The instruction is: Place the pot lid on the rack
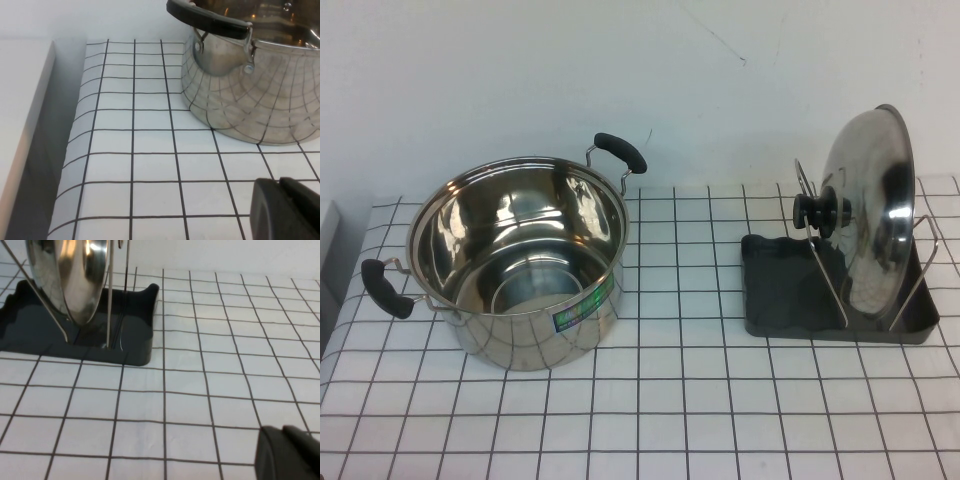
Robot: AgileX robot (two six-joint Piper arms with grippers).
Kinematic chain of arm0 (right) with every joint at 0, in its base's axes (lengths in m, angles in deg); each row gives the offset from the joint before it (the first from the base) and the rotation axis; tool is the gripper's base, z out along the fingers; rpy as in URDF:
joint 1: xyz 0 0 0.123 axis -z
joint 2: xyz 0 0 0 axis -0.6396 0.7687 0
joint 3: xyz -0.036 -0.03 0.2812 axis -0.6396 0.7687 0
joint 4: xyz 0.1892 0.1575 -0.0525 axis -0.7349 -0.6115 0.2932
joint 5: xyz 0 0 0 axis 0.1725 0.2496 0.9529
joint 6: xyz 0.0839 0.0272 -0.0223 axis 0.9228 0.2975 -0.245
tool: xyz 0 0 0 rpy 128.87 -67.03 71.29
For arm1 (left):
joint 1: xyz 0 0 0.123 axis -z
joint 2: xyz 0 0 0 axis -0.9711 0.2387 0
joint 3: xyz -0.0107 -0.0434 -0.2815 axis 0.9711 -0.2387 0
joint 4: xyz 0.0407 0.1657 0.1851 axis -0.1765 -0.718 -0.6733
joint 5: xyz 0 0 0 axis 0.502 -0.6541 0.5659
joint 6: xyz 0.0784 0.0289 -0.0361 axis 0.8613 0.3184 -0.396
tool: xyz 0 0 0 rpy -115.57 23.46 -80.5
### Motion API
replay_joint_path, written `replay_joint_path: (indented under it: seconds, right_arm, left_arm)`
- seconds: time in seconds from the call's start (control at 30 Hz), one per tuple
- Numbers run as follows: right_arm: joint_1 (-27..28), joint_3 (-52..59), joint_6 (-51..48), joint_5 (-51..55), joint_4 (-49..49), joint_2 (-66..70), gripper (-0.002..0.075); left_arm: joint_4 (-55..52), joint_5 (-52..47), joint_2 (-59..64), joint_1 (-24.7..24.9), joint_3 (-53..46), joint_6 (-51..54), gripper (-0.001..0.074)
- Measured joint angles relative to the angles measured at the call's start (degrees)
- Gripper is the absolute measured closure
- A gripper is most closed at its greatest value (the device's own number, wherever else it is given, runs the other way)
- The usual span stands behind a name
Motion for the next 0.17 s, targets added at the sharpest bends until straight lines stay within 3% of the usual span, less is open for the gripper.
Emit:
replay_joint_path:
  seconds: [0.17]
  right_arm:
    - [0.00,0.00,0.00,0.00,0.10,0.00,0.0727]
  left_arm:
    - [0.00,0.00,0.00,0.00,0.00,0.00,0.0737]
